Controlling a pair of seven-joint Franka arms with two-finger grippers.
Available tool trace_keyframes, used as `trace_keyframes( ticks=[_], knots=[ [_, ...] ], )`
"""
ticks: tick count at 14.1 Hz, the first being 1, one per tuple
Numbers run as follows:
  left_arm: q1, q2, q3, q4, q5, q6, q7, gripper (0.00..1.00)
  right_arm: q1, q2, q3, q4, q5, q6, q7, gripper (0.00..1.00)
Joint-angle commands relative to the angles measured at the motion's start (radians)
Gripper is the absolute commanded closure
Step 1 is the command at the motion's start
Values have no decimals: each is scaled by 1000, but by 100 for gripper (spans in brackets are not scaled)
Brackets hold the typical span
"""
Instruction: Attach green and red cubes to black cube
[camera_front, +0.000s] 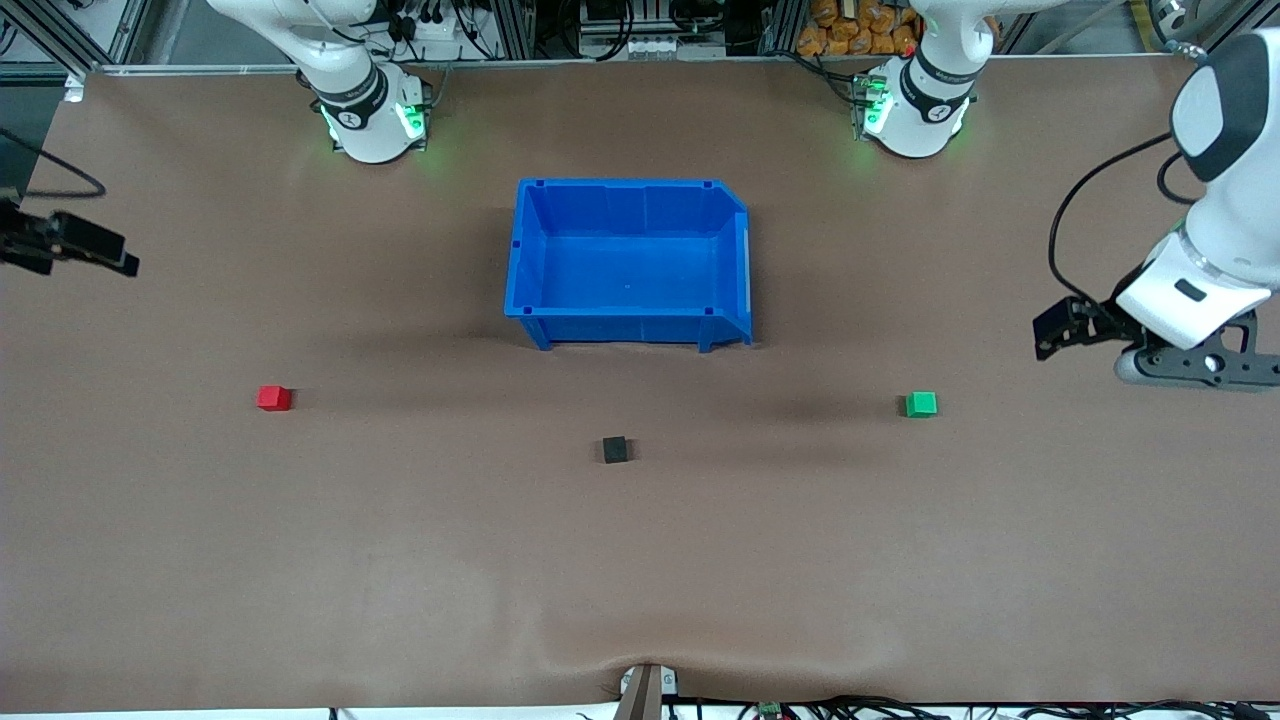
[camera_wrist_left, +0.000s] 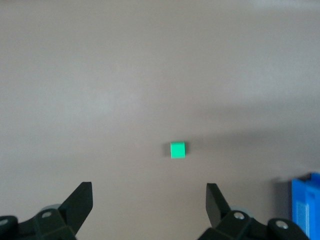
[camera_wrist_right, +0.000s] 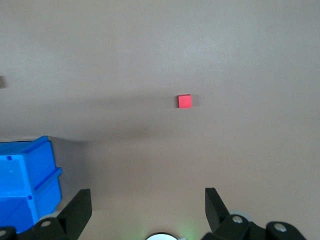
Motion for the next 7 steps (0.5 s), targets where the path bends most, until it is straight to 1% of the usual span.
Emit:
trace_keyframes(
  ticks=[1, 2, 5, 7],
  knots=[
    [17, 27, -6, -5, -16, 58, 8, 0, -32, 176, 15, 43, 4, 30, -13, 0],
    [17, 33, -6, -14, -14, 58, 8, 0, -43, 201, 15, 43, 18, 50, -11, 0],
    [10, 70, -6, -58, -2, 59, 10, 0, -60, 346, 15, 40, 21, 96, -3, 0],
    [19, 140, -6, -33, -2, 56, 18, 0, -64, 452, 14, 33, 6, 159, -3, 0]
  ],
)
